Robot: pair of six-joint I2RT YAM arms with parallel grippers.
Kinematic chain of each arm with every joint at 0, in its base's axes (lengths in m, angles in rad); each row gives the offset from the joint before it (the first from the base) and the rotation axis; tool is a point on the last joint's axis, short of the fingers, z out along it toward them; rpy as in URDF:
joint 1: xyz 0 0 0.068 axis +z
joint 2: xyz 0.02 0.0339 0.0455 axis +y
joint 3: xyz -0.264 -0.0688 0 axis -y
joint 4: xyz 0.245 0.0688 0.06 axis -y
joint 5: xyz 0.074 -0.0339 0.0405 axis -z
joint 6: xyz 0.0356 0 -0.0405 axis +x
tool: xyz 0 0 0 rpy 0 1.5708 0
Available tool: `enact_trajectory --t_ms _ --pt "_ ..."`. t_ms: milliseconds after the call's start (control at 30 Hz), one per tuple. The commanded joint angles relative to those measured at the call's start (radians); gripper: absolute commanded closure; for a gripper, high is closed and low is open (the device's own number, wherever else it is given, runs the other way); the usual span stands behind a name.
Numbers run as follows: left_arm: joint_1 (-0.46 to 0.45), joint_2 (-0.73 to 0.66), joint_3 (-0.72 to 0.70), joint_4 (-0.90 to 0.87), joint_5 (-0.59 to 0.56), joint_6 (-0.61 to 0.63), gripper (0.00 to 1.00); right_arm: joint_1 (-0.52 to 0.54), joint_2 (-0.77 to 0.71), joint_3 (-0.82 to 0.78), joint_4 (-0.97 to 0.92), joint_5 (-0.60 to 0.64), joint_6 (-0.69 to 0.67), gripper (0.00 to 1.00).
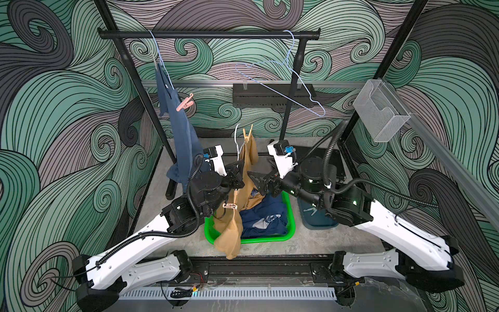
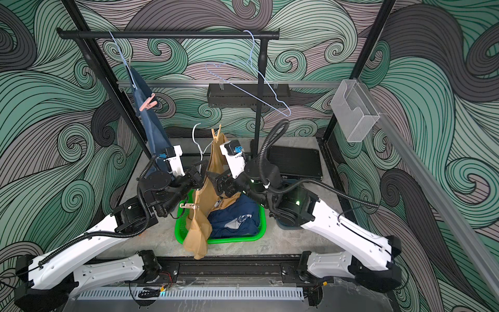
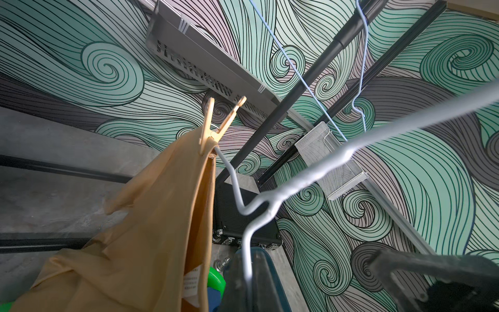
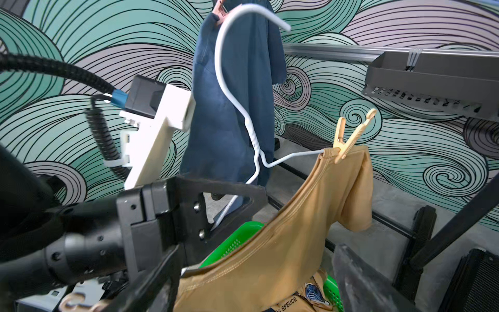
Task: Remove the clothespins securing t-shirts to the hanger
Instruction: Pick up the hanger from the clothes rail.
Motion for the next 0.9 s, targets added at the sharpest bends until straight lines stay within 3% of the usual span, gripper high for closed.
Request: enact_trajectory --t_ms 0,267,500,700,767,867 --pt "-0.009 -0.025 -0.002 0.061 -0.001 -0.015 1.0 0.002 0.025 0.03 0.073 -0.019 0.043 0.12" --pt "-0.008 -0.041 -0.018 0.072 0.039 -0.017 1.0 -0.013 0.128 0.099 0.092 0.049 -0.057 0.12" --pt "-0.009 -0.055 -0.019 0.058 0.065 -0.007 1.0 -0.104 0.179 0.153 0.119 -0.079 -0.112 0.2" --pt "-0.01 -0.056 -0.025 0.051 0.072 -0.022 1.0 -0.107 0.25 0.226 0.107 -0.149 -0.162 0.27" --pt "-0.01 -0.058 -0.026 0.05 0.072 -0.024 1.0 -0.108 0.26 0.232 0.115 -0.16 -0.17 0.33" --pt "-0.011 -0.059 -0.029 0.05 0.069 -0.027 1.0 -0.108 0.275 0.255 0.104 -0.172 -0.179 0.51"
